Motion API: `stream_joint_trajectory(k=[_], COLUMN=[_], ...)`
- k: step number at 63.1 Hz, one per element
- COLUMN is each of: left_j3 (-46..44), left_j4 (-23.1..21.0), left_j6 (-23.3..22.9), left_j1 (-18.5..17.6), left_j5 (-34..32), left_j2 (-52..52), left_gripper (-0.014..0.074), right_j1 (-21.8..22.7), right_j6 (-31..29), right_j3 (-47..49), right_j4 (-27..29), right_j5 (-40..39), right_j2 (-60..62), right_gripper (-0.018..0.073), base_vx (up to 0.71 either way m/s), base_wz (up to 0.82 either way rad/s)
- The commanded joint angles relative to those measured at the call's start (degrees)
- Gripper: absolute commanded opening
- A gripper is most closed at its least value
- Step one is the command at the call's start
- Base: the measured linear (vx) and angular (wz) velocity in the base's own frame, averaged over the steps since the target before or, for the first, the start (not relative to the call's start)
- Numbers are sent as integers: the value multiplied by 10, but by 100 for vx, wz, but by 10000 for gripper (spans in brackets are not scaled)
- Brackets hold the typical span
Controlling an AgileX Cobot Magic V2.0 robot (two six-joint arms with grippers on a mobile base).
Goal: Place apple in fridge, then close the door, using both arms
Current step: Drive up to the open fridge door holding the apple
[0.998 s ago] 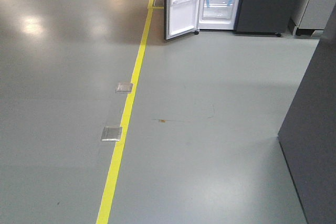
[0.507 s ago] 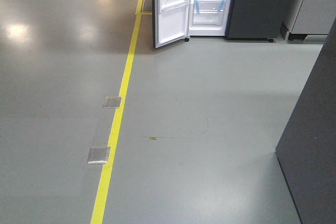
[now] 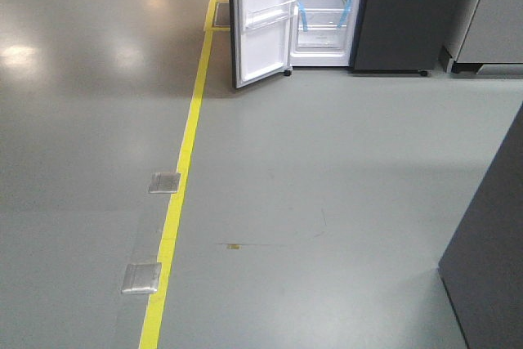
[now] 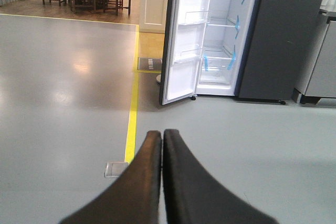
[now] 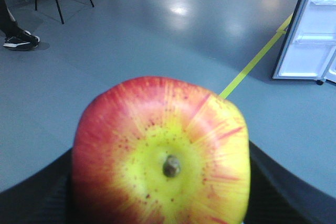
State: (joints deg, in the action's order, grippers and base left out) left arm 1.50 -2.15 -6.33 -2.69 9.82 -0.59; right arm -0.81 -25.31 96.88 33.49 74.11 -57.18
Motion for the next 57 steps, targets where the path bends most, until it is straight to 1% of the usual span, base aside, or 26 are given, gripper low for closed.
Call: stream_joint_trajectory(k=[1,57], left_j3=[12,12], left_j4=[-6,-6], left_j6=[-5,-5], left_j1=[-2,-2], left_j5=[-41,-41], left_j2=[-9,-9], left_gripper=[-6,-6], right_j1=[0,0], right_j6=[0,0], right_j3=[11,11], right_j4=[19,18], right_j5=[-10,-10], right_j2=[1,1], right_gripper=[-3,-3], base_vx=[30,30], base_wz=[2,5])
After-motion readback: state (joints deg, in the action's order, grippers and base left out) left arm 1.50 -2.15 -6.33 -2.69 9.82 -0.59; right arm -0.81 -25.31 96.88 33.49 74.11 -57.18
